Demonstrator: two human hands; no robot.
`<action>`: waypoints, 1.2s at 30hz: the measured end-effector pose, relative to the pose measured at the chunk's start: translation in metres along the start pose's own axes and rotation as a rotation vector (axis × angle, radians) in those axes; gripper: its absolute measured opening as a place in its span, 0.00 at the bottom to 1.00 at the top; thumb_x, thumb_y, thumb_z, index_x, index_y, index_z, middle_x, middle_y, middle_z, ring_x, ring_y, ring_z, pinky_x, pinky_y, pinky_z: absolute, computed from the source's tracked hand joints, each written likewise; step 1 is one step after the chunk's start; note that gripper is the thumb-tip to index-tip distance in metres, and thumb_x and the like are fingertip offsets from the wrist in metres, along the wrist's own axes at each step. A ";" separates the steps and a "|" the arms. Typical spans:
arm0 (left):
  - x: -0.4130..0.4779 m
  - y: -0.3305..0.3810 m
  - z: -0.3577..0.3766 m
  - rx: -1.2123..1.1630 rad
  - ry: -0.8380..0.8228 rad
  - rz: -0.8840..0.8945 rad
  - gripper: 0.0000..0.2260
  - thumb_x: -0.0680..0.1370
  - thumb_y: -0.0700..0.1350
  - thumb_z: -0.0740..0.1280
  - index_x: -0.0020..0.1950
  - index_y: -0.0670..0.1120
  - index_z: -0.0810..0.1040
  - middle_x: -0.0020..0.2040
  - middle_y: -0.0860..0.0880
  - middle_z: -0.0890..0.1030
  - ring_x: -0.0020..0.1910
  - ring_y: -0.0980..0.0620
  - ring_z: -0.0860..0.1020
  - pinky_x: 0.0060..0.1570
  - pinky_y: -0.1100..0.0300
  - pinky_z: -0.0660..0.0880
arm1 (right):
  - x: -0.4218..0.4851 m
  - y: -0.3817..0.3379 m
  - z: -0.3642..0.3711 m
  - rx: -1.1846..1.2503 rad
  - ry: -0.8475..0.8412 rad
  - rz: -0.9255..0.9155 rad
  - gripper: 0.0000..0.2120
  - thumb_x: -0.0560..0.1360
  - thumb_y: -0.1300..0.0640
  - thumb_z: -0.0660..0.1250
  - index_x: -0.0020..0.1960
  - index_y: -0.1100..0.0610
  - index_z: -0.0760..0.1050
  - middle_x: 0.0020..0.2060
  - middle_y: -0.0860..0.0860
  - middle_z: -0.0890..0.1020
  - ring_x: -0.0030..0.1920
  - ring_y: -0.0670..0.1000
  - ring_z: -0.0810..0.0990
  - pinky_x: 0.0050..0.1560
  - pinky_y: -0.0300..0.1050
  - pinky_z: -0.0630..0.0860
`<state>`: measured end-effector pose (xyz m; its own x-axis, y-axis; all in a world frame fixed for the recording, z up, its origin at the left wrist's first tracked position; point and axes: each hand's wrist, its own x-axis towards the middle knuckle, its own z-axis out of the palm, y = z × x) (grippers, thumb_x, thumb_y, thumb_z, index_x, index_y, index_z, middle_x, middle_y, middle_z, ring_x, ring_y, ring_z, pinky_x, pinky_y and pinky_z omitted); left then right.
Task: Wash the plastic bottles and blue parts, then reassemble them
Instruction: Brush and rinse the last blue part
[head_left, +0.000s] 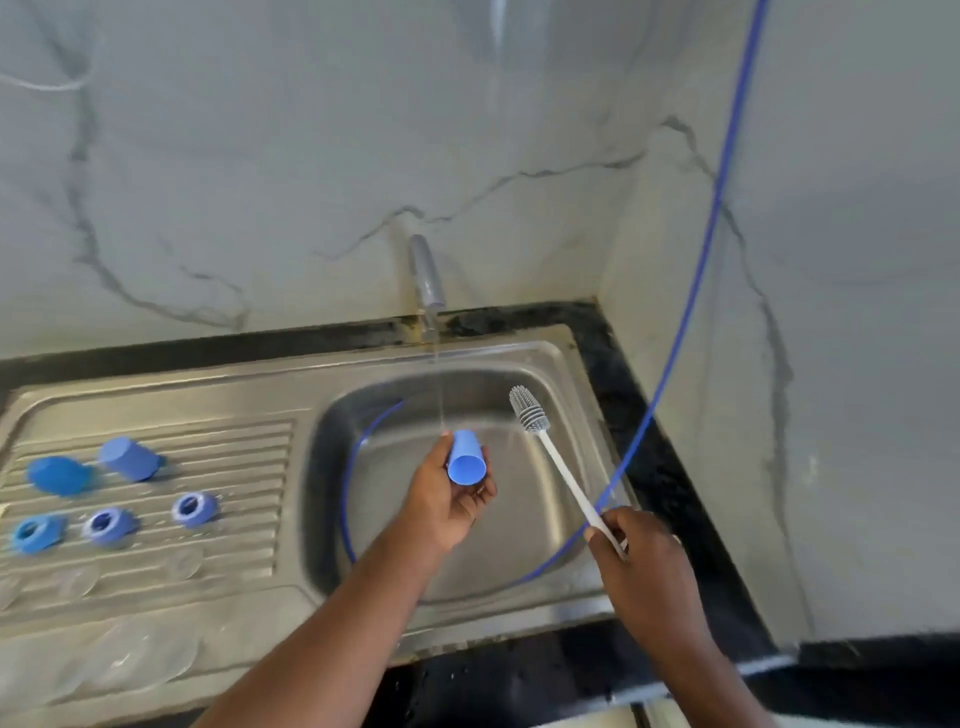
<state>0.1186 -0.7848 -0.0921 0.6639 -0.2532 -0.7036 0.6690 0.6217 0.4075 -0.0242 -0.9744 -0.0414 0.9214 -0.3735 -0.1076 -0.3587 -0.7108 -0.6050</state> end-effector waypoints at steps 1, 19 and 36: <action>0.001 -0.015 0.008 0.052 -0.016 -0.045 0.16 0.81 0.55 0.65 0.58 0.43 0.78 0.42 0.44 0.83 0.36 0.49 0.78 0.35 0.57 0.76 | -0.006 0.009 -0.003 -0.034 0.056 0.027 0.05 0.76 0.53 0.71 0.43 0.50 0.76 0.39 0.46 0.78 0.39 0.50 0.78 0.40 0.48 0.74; -0.017 -0.079 0.053 0.318 -0.158 -0.191 0.15 0.81 0.50 0.66 0.59 0.39 0.74 0.42 0.40 0.79 0.33 0.46 0.77 0.31 0.57 0.75 | 0.028 0.101 0.007 -0.356 0.316 0.182 0.04 0.74 0.60 0.70 0.46 0.60 0.79 0.43 0.57 0.79 0.41 0.61 0.80 0.44 0.52 0.77; -0.002 -0.054 0.044 0.320 -0.095 0.038 0.17 0.80 0.46 0.69 0.66 0.40 0.73 0.53 0.41 0.83 0.38 0.47 0.79 0.37 0.55 0.78 | 0.067 0.054 0.009 -0.230 0.549 -0.090 0.04 0.73 0.65 0.72 0.47 0.61 0.81 0.43 0.57 0.80 0.40 0.60 0.79 0.42 0.51 0.76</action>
<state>0.0960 -0.8509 -0.0871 0.7082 -0.3116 -0.6335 0.7044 0.3715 0.6048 0.0196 -1.0323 -0.0880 0.7597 -0.5158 0.3959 -0.3626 -0.8415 -0.4006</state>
